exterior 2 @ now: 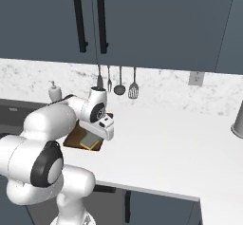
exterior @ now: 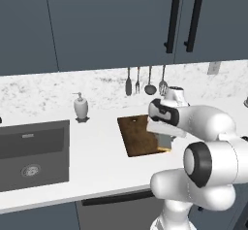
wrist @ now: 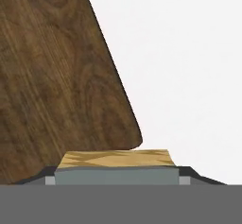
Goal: Pick up the sponge from the counter and clean the cutting board by briefly scrubbing or pressing down on the cutting board. Once finished, release the sponge.
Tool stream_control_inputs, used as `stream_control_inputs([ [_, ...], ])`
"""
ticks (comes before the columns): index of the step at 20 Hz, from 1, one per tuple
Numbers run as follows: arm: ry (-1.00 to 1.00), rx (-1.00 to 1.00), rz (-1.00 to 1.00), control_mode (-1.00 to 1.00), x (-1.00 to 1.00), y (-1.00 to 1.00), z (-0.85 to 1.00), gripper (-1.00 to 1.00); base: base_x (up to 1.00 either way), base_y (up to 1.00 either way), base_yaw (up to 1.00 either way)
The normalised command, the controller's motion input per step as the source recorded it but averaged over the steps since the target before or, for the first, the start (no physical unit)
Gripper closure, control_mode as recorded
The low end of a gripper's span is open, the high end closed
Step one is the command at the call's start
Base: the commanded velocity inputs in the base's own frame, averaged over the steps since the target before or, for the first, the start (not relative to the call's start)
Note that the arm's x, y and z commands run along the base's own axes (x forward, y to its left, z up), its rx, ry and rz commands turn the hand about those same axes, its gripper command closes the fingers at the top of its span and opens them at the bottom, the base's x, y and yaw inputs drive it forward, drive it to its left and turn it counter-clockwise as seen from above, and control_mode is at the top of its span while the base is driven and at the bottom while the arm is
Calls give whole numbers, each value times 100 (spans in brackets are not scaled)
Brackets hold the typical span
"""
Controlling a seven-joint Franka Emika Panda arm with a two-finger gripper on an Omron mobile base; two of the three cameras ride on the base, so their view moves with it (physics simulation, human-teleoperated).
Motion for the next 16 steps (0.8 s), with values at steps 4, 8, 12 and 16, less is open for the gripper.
stream_control_inputs([
  [4, 0, -6, 0, -100, 32, 15, -19, 100, 0, 0, 0],
  [8, -1, -9, 0, -100, 10, 20, -38, 100, 0, 0, 0],
  [12, -1, -4, 0, -100, 1, 6, -35, 100, 0, 0, 0],
  [16, 0, -1, 4, -100, 4, 1, -36, 100, 0, 0, 0],
])
